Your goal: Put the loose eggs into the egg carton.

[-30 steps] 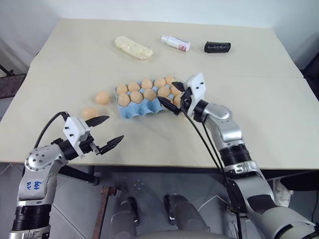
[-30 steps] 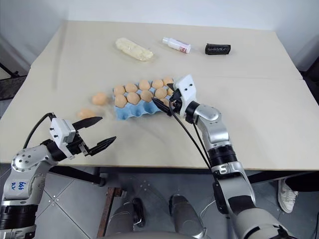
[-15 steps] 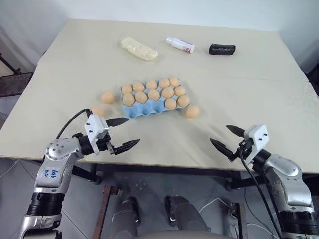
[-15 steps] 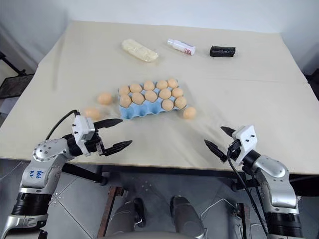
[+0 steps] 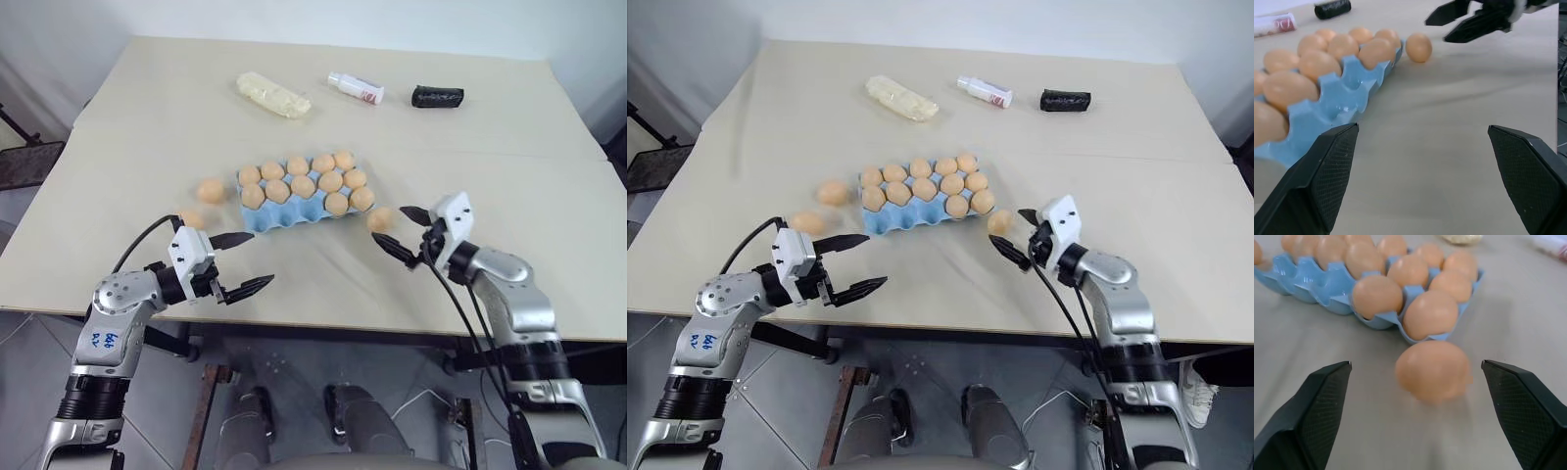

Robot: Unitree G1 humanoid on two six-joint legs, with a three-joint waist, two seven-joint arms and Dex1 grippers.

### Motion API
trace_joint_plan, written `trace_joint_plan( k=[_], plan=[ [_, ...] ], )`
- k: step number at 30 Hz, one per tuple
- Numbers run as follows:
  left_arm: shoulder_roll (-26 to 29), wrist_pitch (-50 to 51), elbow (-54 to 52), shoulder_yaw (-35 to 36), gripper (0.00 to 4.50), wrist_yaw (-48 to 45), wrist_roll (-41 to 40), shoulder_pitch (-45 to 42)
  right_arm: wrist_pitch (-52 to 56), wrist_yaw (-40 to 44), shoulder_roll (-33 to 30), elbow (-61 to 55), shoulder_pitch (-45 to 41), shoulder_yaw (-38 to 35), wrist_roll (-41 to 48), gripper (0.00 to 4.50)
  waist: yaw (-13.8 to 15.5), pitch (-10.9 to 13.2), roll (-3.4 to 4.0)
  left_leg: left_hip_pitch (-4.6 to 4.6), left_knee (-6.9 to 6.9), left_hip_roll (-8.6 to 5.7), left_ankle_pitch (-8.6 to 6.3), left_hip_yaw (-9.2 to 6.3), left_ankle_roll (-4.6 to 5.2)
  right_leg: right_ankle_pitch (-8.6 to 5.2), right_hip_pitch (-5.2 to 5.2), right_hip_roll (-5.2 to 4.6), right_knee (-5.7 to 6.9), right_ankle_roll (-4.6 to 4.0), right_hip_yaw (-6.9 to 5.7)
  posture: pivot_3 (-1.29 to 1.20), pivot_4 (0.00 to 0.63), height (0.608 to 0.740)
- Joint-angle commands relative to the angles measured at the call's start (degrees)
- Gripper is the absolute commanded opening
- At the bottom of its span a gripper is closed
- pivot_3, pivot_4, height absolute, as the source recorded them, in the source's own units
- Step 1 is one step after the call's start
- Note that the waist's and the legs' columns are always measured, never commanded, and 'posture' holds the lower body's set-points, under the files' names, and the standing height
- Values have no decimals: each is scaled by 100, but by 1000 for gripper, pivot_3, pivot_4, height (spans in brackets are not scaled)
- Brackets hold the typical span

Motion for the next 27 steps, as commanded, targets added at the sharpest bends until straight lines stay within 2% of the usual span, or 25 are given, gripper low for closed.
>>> trace_joint_plan(
  k=[1, 7, 13, 20, 23, 27],
  plan=[
    [122, -5, -548, 352, 4500, 206, -56, 304, -361, 209, 174, 1018, -620, 223, -254, 4450, -15, 0, 0, 0, 0, 3, 1, 0, 1, -1, 1, 3, -2, 0, 0, 0, 150, 740],
    [162, 83, -915, 560, 4500, 422, -79, 693, -954, 331, 468, 2022, -1140, 220, -394, 4450, -6, 0, 1, 2, 0, 7, 9, 1, 12, -7, -1, 10, 4, 0, -1, 0, 150, 740],
    [167, 137, -1062, 739, 4500, 624, -94, 860, -961, 582, 465, 1693, -1055, 218, -338, 2503, -14, 0, 1, 2, 12, 2, -3, 1, -4, -4, 3, 3, 11, 7, 0, 0, 150, 740],
    [168, 157, -1057, 1024, 4500, 742, -133, 1118, 335, 946, 269, -55, -735, 413, -11, 2503, -29, 0, 1, 6, 9, 6, -3, -2, -9, -9, -4, 4, 28, -3, -1, 0, 150, 740],
    [126, 151, -989, 1081, 4500, 813, -127, 1159, 711, 822, 542, -479, -923, 537, 121, 2503, -39, 0, 1, 7, 9, 8, -4, -2, -11, -12, -6, 4, 33, -7, -1, 0, 150, 740],
    [77, 153, -919, 1111, 4500, 894, -150, 1147, 577, 463, 1045, -209, -1354, 649, -64, 2503, -78, 0, 1, 8, 7, 8, -5, -1, -12, -13, -8, 1, 36, -10, -4, 0, 150, 740]
  ],
)
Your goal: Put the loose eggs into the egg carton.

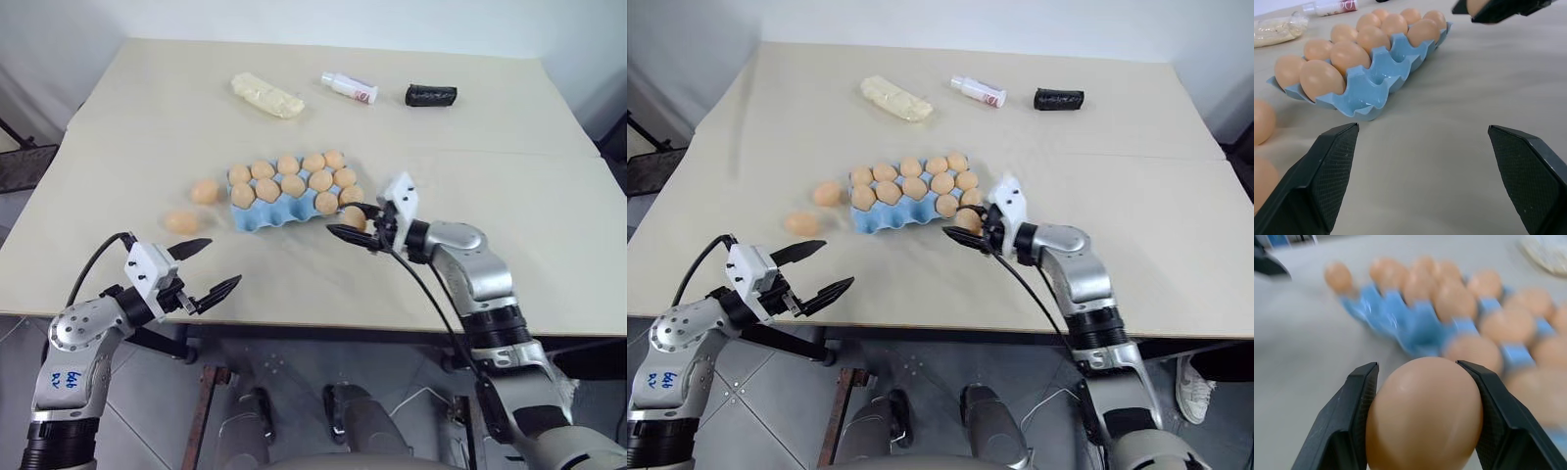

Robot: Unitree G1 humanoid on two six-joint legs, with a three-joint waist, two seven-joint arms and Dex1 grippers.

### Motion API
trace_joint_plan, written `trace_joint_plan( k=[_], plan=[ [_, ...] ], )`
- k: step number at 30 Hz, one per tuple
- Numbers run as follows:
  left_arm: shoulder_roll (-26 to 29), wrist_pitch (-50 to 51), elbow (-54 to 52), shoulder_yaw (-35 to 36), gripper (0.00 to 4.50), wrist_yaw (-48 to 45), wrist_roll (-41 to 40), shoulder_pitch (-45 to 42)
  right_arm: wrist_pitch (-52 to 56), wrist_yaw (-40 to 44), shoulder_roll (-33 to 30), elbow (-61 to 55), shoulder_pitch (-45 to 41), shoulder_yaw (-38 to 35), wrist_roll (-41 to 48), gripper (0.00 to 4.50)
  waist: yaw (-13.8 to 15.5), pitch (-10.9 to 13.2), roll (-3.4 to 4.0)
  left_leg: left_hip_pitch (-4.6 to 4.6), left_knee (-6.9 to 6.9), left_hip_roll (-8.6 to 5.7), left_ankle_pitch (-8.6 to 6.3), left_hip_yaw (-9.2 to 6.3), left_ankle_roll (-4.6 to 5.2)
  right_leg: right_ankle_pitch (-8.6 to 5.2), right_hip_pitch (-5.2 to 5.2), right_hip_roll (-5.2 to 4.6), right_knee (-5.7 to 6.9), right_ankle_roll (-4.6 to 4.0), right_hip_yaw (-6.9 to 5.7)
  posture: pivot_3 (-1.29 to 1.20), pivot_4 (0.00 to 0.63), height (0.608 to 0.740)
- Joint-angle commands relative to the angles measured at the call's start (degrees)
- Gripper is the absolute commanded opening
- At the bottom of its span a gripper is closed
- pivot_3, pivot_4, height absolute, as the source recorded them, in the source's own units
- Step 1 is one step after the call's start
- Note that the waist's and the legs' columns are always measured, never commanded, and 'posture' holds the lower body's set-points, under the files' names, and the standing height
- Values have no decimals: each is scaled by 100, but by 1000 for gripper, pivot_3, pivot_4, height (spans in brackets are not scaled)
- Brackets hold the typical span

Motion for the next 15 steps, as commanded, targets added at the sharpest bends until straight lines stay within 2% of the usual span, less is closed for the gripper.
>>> trace_joint_plan(
  k=[1, 4, 9, 12, 15],
  plan=[
    [-28, -47, -90, 162, 4500, 86, -92, 8, -287, -345, 342, 246, -470, 73, -129, 2503, -10, 0, 0, -1, 0, 0, 0, 0, 0, -1, -1, -1, 0, -2, -1, 0, 150, 740],
    [-48, -65, -78, 146, 4500, 132, -81, -14, -836, -746, 738, 1152, -956, 147, -466, 2503, -41, -1, -1, -5, -5, -1, 0, 2, -1, -3, -5, -3, -2, -5, -2, 0, 150, 740],
    [-82, -46, -209, 151, 4500, 250, -85, 30, -1488, -788, 974, 2238, -1317, 177, -714, 2503, -39, -1, -1, -9, -16, -3, -4, 2, -7, -12, -8, -4, -7, -19, -7, 0, 150, 740],
    [-88, -22, -320, 217, 4500, 332, -108, 137, -1593, -655, 1084, 2453, -1398, 121, -619, 3161, -58, -1, -1, -9, -16, -1, -1, 5, -3, -18, -11, 0, -5, -15, -6, 0, 150, 740],
    [-98, -8, -394, 243, 4500, 376, -124, 243, -1660, -516, 1074, 2238, -1316, 71, -522, 4178, -101, -1, -1, -9, -15, 1, 1, 5, -2, -22, -14, 4, 2, -12, -6, 0, 150, 740]
  ],
)
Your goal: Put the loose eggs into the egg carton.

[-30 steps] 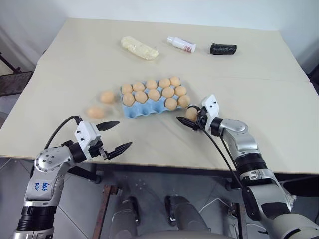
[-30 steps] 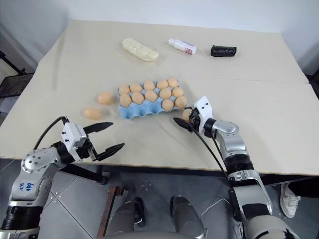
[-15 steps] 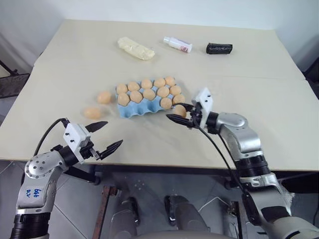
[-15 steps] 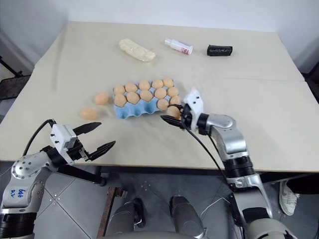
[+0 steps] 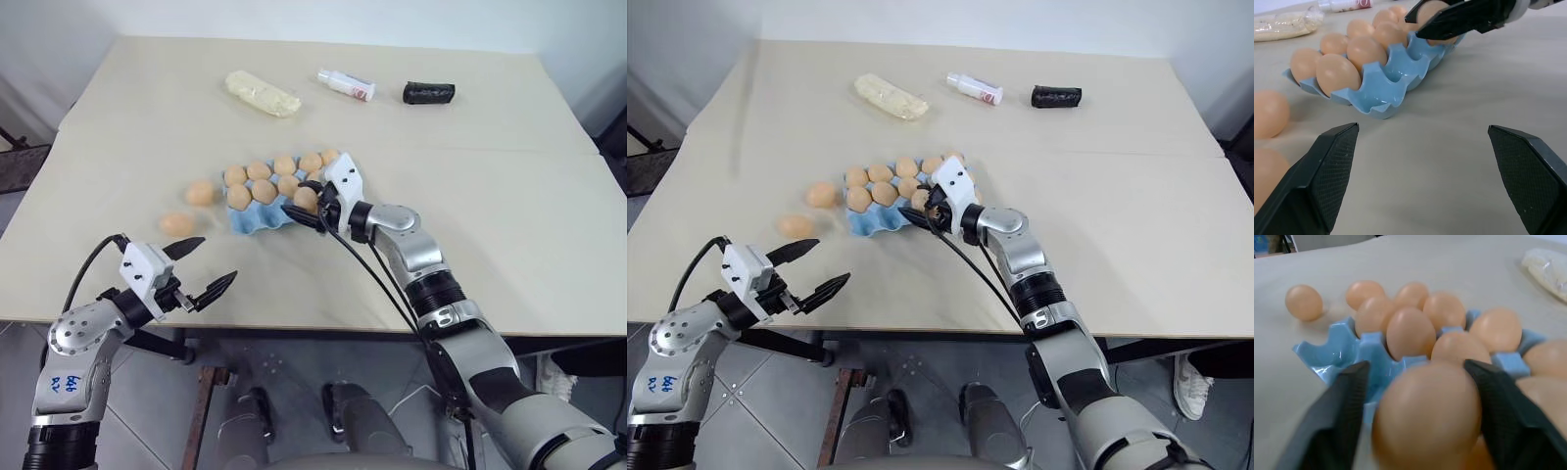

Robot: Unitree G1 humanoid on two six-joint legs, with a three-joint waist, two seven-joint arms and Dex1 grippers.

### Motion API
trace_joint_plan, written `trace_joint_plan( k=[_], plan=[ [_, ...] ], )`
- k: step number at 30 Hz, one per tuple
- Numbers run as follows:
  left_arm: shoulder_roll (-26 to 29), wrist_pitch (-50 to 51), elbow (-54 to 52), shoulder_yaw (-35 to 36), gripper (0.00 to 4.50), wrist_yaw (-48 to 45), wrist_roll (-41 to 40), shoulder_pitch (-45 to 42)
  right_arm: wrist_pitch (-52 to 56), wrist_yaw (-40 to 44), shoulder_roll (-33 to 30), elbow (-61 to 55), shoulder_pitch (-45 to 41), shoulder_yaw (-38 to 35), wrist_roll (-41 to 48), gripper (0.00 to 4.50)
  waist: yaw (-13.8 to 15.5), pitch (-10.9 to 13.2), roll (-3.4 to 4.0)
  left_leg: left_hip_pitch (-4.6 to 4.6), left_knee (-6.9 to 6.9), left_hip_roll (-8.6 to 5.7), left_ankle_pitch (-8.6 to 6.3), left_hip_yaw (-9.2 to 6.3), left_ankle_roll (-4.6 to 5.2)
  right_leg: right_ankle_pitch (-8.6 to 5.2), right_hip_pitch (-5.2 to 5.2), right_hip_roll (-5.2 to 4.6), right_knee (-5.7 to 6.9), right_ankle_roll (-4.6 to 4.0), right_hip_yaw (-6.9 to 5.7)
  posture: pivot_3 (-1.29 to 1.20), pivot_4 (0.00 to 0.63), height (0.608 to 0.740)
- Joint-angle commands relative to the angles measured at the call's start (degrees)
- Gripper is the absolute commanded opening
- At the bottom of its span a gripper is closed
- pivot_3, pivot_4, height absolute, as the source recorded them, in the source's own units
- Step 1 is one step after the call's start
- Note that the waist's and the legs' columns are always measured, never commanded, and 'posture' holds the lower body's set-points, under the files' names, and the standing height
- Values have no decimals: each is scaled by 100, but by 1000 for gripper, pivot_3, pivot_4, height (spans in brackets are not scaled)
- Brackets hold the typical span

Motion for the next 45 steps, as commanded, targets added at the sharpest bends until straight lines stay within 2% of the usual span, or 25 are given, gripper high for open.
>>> trace_joint_plan(
  k=[1, 6, 12, 19, 26, 34, 37, 45],
  plan=[
    [-25, -11, -368, 156, 4500, 71, -109, 154, -159, 203, -17, -434, -16, -152, 211, 4475, -16, 0, 0, 1, 1, 1, 0, 0, -2, 0, 0, 2, 3, 0, 0, 0, 150, 740],
    [-3, 7, -393, 325, 4500, 166, -121, 355, -200, 810, -591, -1525, 718, -335, 549, 4475, 18, -1, -2, 3, 3, 1, -1, -4, -10, -1, 0, 1, 9, 1, -1, 0, 150, 740],
    [-131, 51, -274, 1006, 4500, 520, -248, 847, -295, 1892, -1522, -2753, 1979, -650, 1295, 4475, 69, -1, -3, 2, 3, -3, -8, -7, -5, -4, 8, -6, -3, 3, -2, 0, 150, 740],
    [-419, 63, -87, 1682, 4500, 967, -388, 1259, -242, 2043, -2000, -3175, 2677, -820, 1493, 4475, -16, -2, -3, 19, 9, -1, -9, -19, -10, -9, 18, -3, 3, -7, -2, 0, 150, 740],
    [-565, 93, -32, 1944, 4500, 1514, -319, 1036, -259, 1816, -1964, -3583, 3172, -813, 1565, 4475, 12, -2, -5, 15, 10, -4, -11, -19, -10, -21, 23, -10, -5, -30, -2, 0, 150, 740],
    [-467, 500, 289, 1268, 4500, 2062, 157, -25, -339, 1740, -1917, -3445, 2842, -649, 1378, 4475, 27, -2, -5, 16, 20, -6, -10, -20, -9, -30, 29, -8, -2, -47, -2, 0, 150, 740],
    [-433, 868, 595, 924, 4500, 2312, 392, -646, -295, 1714, -1930, -3519, 2829, -626, 1387, 4475, 74, -3, -7, 16, 20, -5, -9, -20, -7, -3, 30, -4, -2, 3, -4, 0, 150, 740],
    [-241, 971, 2206, 173, 4500, 2049, 842, -2193, -246, 1588, -1903, -3606, 2760, -584, 1379, 4475, 206, -3, -7, 16, 25, -1, 4, -15, 2, -4, 21, 11, 10, 5, -4, 0, 150, 740]
  ],
)
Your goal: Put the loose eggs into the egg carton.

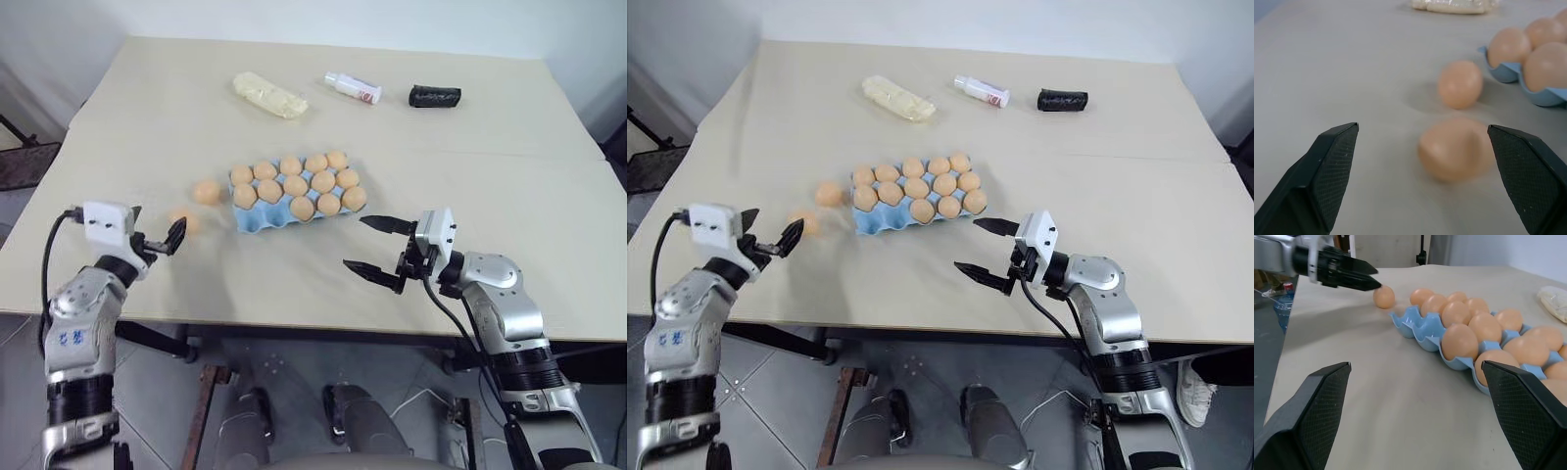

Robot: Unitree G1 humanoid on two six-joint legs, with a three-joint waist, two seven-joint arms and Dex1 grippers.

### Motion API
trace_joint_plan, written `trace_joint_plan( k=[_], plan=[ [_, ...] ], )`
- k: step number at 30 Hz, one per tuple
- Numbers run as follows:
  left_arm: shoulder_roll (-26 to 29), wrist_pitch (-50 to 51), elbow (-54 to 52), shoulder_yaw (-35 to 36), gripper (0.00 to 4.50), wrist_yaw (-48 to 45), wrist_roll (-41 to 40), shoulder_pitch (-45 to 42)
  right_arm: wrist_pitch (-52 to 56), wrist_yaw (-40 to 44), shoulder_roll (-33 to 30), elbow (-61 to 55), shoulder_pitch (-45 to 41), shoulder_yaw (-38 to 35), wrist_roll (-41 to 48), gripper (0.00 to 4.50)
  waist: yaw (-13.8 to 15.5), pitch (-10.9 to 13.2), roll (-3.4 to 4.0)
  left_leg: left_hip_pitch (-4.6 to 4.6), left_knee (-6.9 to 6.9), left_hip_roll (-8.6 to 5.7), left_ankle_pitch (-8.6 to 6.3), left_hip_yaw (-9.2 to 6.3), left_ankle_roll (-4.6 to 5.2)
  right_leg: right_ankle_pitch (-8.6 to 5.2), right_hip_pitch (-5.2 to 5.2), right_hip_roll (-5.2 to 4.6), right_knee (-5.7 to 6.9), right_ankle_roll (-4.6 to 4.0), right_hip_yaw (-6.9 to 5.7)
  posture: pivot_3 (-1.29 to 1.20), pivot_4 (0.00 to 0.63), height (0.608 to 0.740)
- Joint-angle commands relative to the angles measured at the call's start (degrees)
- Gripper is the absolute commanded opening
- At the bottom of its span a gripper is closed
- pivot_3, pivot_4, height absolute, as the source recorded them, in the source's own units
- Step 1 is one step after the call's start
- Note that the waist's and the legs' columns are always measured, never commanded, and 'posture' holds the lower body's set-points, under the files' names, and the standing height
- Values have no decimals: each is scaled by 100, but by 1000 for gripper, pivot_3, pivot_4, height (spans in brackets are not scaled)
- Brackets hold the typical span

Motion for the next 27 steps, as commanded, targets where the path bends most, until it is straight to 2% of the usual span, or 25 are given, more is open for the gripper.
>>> trace_joint_plan(
  k=[1, 4, 7, 17, 21, 27],
  plan=[
    [127, -42, 410, -268, 4500, -212, 187, -308, -56, -72, 12, -204, -127, -22, 25, 4475, 7, 0, 0, 0, 2, 0, 0, 2, 0, 0, 0, 0, 0, 1, 1, 0, 150, 740],
    [110, 44, 596, -446, 4500, -342, 234, -466, -88, -124, 50, -181, -196, -8, 13, 4475, 11, 0, 0, 0, 6, -1, -2, 9, -2, 3, 0, -2, 4, 6, 4, 0, 150, 740],
    [58, 52, 690, -530, 3932, -406, 236, -499, -102, -188, 107, -179, -241, 5, 12, 4500, 29, 0, 0, 0, 6, 2, -2, 7, -3, 3, -3, -1, 8, 6, 3, 0, 150, 740],
    [-59, -379, 892, -460, 765, -491, 183, -481, -132, -295, 210, -199, -183, 22, -23, 4500, 116, 0, 0, -1, 24, 0, -10, 5, -9, 4, 1, -7, 15, 8, 2, 0, 150, 740],
    [-78, -960, 490, -360, 765, -924, -60, -265, -127, -320, 191, -233, -93, 12, -47, 4500, 107, 0, 0, -2, 22, 1, -11, 6, -9, 5, 1, -8, 16, 9, 3, 0, 150, 740],
    [-192, -1460, 30, -967, 765, -1994, -226, -528, -113, -413, 114, -281, 8, -55, -95, 4500, 145, 0, 0, -2, 22, 0, -10, 4, -9, 4, 3, -8, 16, 7, 0, 0, 150, 740]
  ],
)
